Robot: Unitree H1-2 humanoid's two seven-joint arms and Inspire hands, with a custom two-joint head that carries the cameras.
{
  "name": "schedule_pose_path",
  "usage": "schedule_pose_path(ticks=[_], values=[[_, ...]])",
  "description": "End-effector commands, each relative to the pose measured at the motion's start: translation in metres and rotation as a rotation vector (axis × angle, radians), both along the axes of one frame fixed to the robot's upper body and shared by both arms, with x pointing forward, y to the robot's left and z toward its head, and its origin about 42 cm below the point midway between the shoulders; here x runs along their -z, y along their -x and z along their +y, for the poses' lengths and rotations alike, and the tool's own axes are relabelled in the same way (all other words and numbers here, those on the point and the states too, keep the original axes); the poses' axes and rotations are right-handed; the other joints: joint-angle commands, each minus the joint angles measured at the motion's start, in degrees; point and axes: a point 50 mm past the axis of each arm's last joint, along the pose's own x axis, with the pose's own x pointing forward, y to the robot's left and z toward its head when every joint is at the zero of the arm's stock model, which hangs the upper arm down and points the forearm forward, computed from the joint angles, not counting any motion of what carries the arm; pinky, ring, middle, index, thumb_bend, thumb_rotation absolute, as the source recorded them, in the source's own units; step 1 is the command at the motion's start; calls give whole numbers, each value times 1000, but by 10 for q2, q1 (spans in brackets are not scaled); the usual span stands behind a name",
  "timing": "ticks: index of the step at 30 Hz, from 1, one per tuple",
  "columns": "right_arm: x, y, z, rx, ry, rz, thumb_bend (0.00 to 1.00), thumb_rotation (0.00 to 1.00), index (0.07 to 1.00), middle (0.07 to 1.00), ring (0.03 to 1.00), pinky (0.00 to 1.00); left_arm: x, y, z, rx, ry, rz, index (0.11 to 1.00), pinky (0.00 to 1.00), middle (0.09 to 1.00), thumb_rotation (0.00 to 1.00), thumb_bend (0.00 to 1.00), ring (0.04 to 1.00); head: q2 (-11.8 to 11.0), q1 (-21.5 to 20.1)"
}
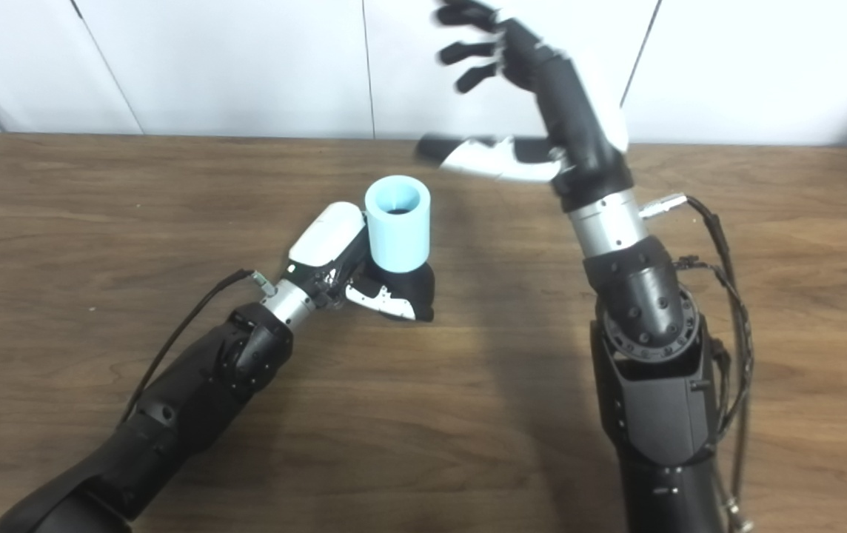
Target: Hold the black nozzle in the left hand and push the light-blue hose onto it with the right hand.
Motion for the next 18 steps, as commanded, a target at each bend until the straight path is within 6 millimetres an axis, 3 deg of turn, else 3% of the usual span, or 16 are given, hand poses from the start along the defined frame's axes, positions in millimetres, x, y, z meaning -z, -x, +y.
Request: schedule_pose_path(ticks=[1, 5, 10, 13, 15, 18], values=[[7, -6, -10, 40, -135, 129, 760, 359, 759, 737, 625, 483, 88, 52, 25, -21, -190, 288, 531, 289, 475, 0, 500, 391, 0, 1], [28, -12, -17, 49, -285, 336, 742, 299, 772, 777, 637, 486, 87, 52, 25, -25, -189, 290, 542, 294, 479, 0, 498, 387, 1, 1], [61, -14, -17, -22, -426, 507, 657, 318, 873, 873, 681, 534, 85, 52, 27, -25, -185, 288, 538, 301, 482, 0, 499, 394, 0, 1], [78, -10, -16, -35, -545, 641, 532, 239, 809, 889, 773, 627, 86, 52, 27, -24, -187, 287, 547, 299, 480, 0, 497, 387, 0, 2], [86, -7, -15, -15, -599, 727, 547, 163, 734, 867, 780, 615, 86, 52, 27, -23, -185, 288, 548, 295, 478, 0, 497, 384, 0, 2], [95, -2, -13, 2, -616, 807, 546, 145, 752, 874, 789, 610, 85, 53, 28, -24, -182, 287, 537, 297, 480, 0, 499, 391, 0, 2]])
